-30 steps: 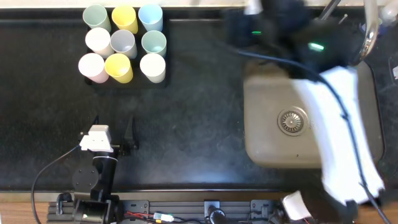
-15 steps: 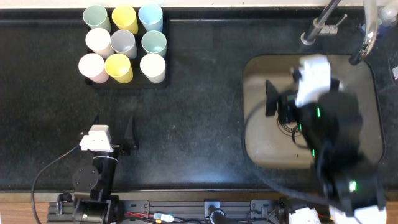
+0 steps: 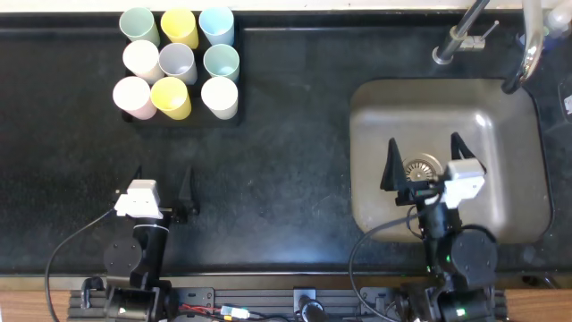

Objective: Store Cups

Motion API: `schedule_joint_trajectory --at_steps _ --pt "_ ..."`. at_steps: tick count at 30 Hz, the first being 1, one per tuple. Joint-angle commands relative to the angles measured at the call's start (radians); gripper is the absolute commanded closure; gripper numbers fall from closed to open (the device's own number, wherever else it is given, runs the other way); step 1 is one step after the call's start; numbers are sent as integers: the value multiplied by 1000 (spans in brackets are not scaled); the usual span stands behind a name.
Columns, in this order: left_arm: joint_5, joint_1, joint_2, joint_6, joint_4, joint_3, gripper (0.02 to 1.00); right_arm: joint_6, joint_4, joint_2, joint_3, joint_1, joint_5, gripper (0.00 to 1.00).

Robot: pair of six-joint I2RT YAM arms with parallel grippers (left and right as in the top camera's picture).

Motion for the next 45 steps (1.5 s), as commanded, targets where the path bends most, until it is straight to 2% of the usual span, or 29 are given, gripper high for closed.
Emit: schedule_joint_trajectory --at_steps 1,6,10,13,18,45 --pt "10 6 -6 15 -3 -1 18 8 61 -66 -96 -43 34 3" --pt "10 6 -6 15 -3 -1 18 8 88 -109 -183 -61 75 3" --pt "10 6 -6 15 -3 -1 18 8 127 -159 -272 -61 74 3" --pt "10 6 -6 15 -3 -1 18 9 71 -245 -347 -60 74 3" --pt "10 6 -6 15 -3 -1 18 8 -39 -298 -347 -59 75 3" --pt "10 6 -6 15 -3 -1 18 8 -37 -298 -347 -57 74 3"
